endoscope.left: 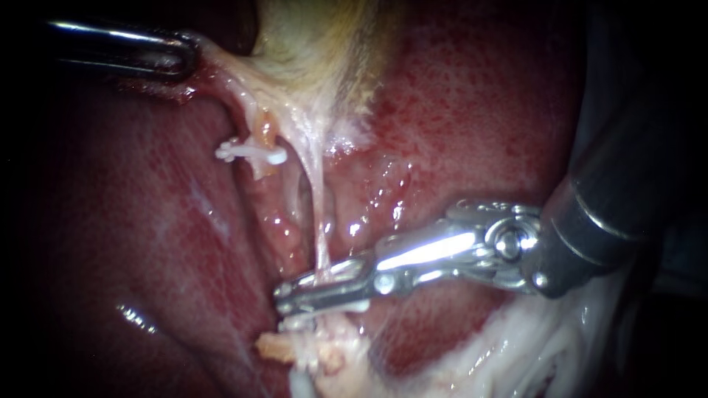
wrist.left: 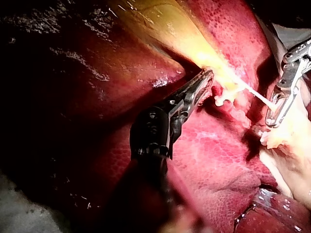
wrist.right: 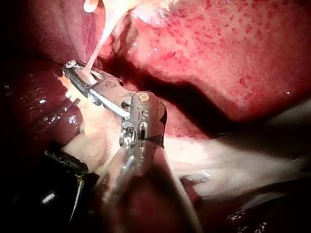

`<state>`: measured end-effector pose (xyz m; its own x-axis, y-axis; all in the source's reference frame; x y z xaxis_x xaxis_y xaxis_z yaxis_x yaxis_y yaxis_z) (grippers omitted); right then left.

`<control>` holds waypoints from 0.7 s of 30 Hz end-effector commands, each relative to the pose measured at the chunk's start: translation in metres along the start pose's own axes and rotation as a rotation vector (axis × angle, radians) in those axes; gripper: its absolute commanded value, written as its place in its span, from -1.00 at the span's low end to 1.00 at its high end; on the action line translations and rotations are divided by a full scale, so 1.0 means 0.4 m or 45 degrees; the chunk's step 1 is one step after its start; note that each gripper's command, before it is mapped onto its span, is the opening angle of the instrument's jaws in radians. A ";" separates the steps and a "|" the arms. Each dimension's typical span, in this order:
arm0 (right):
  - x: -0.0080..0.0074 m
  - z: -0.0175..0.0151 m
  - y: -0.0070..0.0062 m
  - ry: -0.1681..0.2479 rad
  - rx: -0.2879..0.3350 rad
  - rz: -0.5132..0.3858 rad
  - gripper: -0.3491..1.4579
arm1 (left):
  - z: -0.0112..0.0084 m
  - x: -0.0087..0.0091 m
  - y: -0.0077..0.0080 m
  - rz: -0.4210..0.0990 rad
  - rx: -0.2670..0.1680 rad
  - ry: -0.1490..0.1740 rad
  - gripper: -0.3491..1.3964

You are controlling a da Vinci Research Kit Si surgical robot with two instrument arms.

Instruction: Going back second clip right tube

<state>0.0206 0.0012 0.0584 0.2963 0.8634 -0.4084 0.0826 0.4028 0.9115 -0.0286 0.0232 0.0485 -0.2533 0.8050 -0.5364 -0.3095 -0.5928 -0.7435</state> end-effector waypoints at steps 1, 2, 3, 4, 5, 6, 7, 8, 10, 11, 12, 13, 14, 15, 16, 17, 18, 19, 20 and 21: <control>-0.0001 0.0001 -0.0001 -0.005 0.008 -0.007 -1.00 | -0.0001 -0.0001 -0.0001 0.000 0.000 0.000 -1.00; -0.0003 0.0004 0.0000 -0.010 0.014 -0.046 -0.74 | -0.0001 -0.0001 -0.0001 0.000 0.000 0.000 -1.00; -0.0006 0.0008 0.0003 -0.011 0.013 -0.077 -0.54 | -0.0001 -0.0001 -0.0001 0.000 0.000 0.000 -1.00; -0.0009 0.0012 0.0007 -0.010 0.009 -0.094 -0.36 | -0.0001 -0.0001 -0.0001 0.000 0.000 0.000 -1.00; -0.0012 0.0018 0.0012 -0.008 0.004 -0.095 -0.27 | -0.0001 -0.0001 -0.0001 0.000 0.000 0.000 -1.00; -0.0017 0.0024 0.0018 -0.005 -0.005 -0.112 -0.20 | -0.0001 -0.0001 -0.0001 0.000 0.000 0.000 -1.00; -0.0025 0.0032 0.0026 0.006 -0.027 -0.130 -0.13 | -0.0002 -0.0001 -0.0001 0.000 0.000 0.000 -1.00; -0.0031 0.0038 0.0033 0.008 -0.042 -0.147 -0.11 | -0.0002 -0.0001 -0.0001 0.000 -0.001 0.000 -1.00; -0.0042 0.0047 0.0049 -0.003 -0.097 -0.204 -0.07 | -0.0002 -0.0001 -0.0001 0.000 -0.001 0.000 -1.00; -0.0045 0.0049 0.0054 -0.012 -0.116 -0.228 -0.06 | -0.0002 -0.0001 -0.0001 0.000 -0.001 0.000 -1.00; -0.0051 0.0049 0.0062 -0.038 -0.140 -0.267 -0.06 | -0.0002 -0.0001 -0.0002 0.000 -0.001 -0.001 -1.00; -0.0054 0.0046 0.0069 -0.061 -0.158 -0.296 -0.06 | -0.0002 -0.0002 -0.0002 0.000 -0.001 -0.001 -1.00; -0.0056 0.0042 0.0074 -0.069 -0.170 -0.309 -0.06 | -0.0002 -0.0002 -0.0002 0.000 -0.001 -0.001 -1.00; -0.0057 0.0038 0.0078 -0.075 -0.181 -0.328 -0.06 | -0.0003 -0.0002 -0.0002 0.000 -0.001 -0.001 -1.00; -0.0059 0.0030 0.0083 -0.080 -0.192 -0.348 -0.06 | -0.0003 -0.0002 -0.0002 0.001 -0.001 -0.001 -1.00; -0.0060 0.0023 0.0086 -0.079 -0.196 -0.361 -0.06 | -0.0004 -0.0002 -0.0002 0.001 -0.001 -0.001 -1.00; -0.0062 0.0015 0.0087 -0.082 -0.201 -0.367 -0.06 | -0.0004 -0.0002 -0.0002 0.001 -0.002 -0.001 -1.00; -0.0064 0.0007 0.0089 -0.085 -0.204 -0.373 -0.06 | -0.0005 -0.0003 -0.0003 0.001 -0.002 -0.001 -1.00; -0.0067 -0.0003 0.0091 -0.091 -0.215 -0.395 -0.06 | -0.0005 -0.0003 -0.0003 0.001 -0.002 -0.001 -1.00; -0.0068 -0.0011 0.0092 -0.097 -0.223 -0.409 -0.06 | -0.0005 -0.0003 -0.0003 0.001 -0.002 -0.001 -1.00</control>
<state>0.0194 0.0004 0.0630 0.3586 0.6515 -0.6686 0.0233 0.7097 0.7041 -0.0283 0.0232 0.0486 -0.2541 0.8046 -0.5367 -0.3083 -0.5933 -0.7436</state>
